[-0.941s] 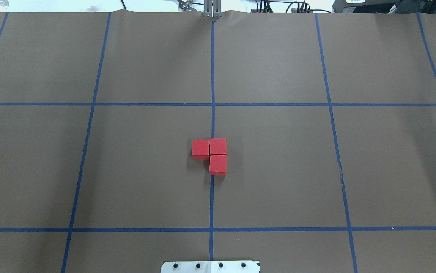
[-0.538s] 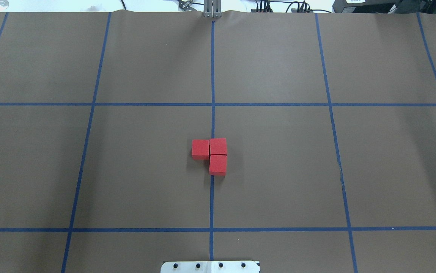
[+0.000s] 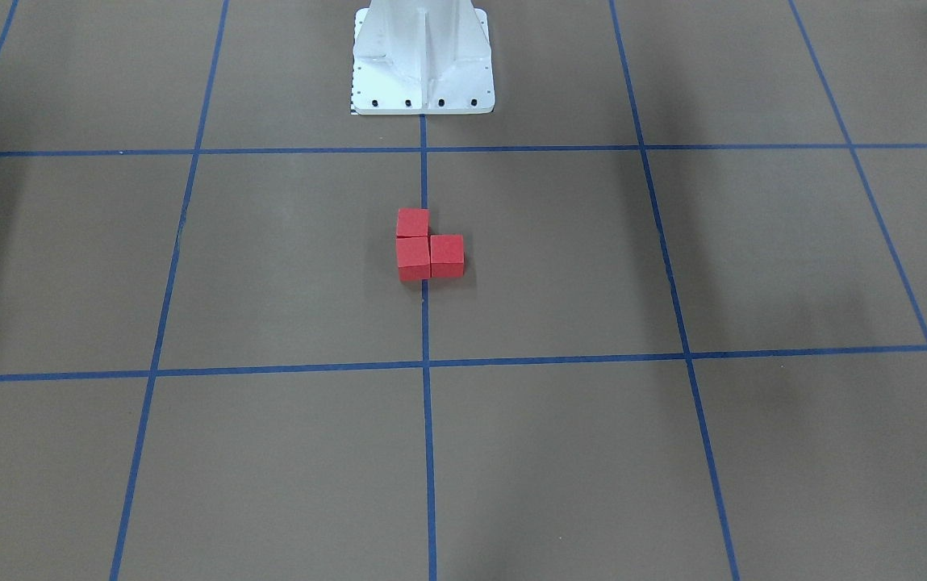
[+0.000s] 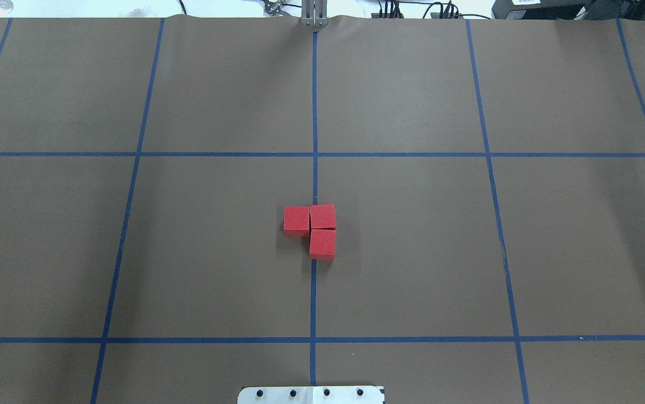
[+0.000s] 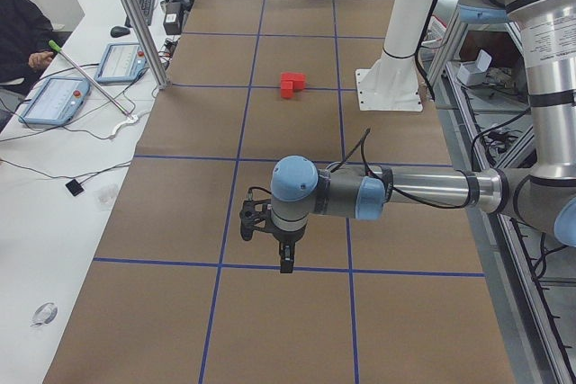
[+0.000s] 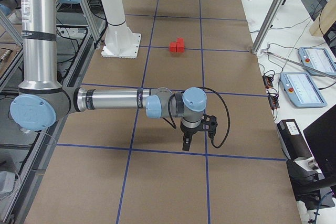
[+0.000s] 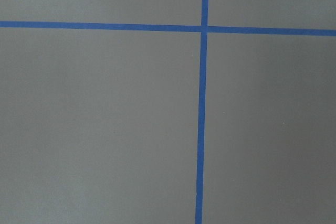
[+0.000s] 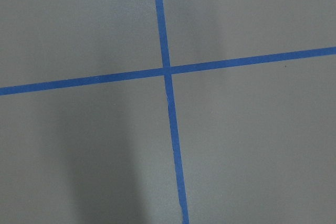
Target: Form red blocks into L shape at center
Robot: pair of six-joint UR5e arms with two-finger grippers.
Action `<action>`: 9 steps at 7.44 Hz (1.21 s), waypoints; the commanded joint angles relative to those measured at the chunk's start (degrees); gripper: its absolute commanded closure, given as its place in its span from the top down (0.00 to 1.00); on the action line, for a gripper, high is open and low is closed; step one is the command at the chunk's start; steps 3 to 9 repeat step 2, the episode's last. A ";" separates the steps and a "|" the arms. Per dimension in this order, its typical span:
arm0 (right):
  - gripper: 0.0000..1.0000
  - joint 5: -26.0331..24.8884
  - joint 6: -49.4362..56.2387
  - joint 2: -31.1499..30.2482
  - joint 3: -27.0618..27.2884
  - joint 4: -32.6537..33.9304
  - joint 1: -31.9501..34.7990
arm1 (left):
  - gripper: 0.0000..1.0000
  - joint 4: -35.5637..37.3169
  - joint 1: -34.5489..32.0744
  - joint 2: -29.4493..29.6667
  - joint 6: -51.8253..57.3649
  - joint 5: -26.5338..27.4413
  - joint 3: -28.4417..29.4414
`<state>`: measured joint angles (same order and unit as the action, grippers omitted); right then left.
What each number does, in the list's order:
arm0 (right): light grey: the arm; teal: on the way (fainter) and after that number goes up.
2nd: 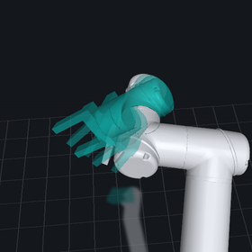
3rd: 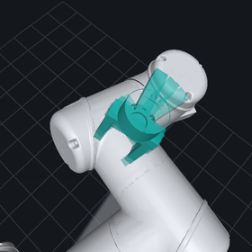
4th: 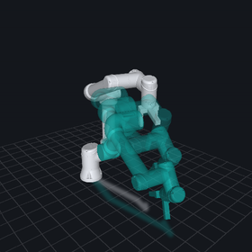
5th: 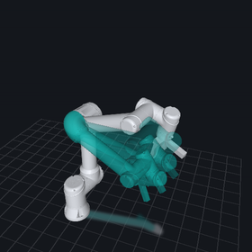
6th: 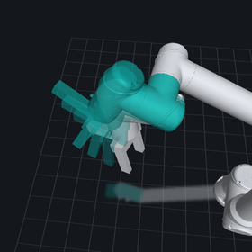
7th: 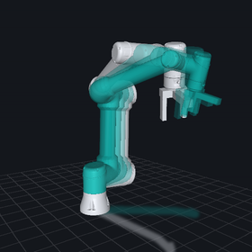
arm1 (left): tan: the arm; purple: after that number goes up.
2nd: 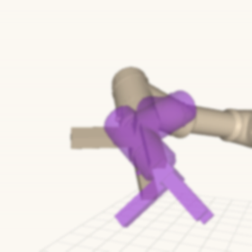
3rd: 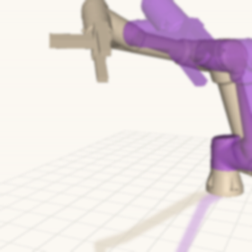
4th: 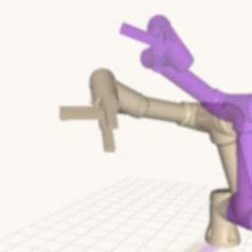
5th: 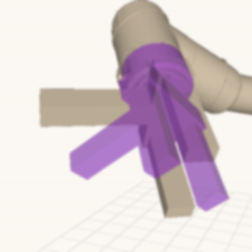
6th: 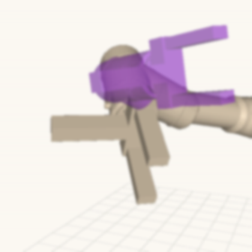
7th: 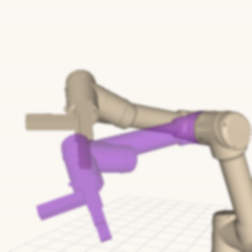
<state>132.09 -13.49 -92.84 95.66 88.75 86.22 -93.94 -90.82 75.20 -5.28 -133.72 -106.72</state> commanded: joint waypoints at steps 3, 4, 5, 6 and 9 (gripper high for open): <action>1.00 -0.16 -0.14 -0.06 -0.30 -0.07 0.00 | 1.00 -0.01 0.03 -0.05 0.01 -1.27 -0.07; 1.00 -0.16 -0.14 -0.06 -0.30 -0.07 0.00 | 1.00 -0.01 0.03 -0.05 0.01 -1.27 -0.07; 1.00 -0.16 -0.14 -0.06 -0.30 -0.07 0.00 | 1.00 -0.01 0.03 -0.05 0.01 -1.27 -0.07; 1.00 -0.16 -0.14 -0.06 -0.30 -0.07 0.00 | 1.00 -0.01 0.03 -0.05 0.01 -1.27 -0.07; 1.00 -0.16 -0.14 -0.06 -0.30 -0.07 0.00 | 1.00 -0.01 0.03 -0.05 0.01 -1.27 -0.07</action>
